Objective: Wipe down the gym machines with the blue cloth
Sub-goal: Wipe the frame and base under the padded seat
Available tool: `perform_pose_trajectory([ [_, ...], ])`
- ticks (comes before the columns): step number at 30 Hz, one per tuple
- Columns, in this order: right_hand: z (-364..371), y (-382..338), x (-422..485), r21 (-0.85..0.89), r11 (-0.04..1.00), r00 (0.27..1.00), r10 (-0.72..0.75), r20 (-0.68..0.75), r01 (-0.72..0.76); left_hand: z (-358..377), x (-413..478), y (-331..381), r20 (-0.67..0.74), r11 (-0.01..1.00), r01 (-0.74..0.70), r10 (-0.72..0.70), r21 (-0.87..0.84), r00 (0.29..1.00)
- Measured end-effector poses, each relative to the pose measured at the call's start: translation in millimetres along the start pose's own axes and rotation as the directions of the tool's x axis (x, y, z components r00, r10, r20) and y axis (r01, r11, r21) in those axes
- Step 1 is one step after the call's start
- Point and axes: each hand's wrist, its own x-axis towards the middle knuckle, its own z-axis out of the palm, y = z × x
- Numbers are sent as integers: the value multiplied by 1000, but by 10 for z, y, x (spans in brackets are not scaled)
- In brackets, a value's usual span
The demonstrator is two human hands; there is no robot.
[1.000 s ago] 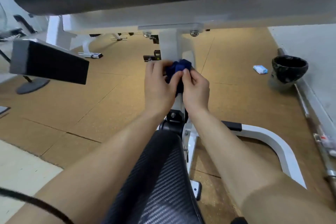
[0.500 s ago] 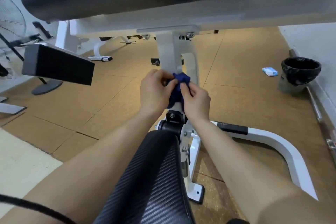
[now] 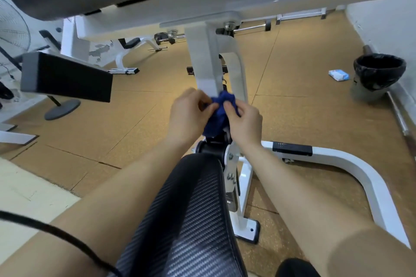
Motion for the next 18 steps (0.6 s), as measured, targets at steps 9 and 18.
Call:
perform_pose_trajectory([
  [9,-121,-348,165,157,987,999,-45,13,42,-59,87,79,-111,996,-62,54,-66,992],
  [18,-268,248,-222,46,994,987,93,132,-100,180,-188,4,208,965,-230,201,127,957],
])
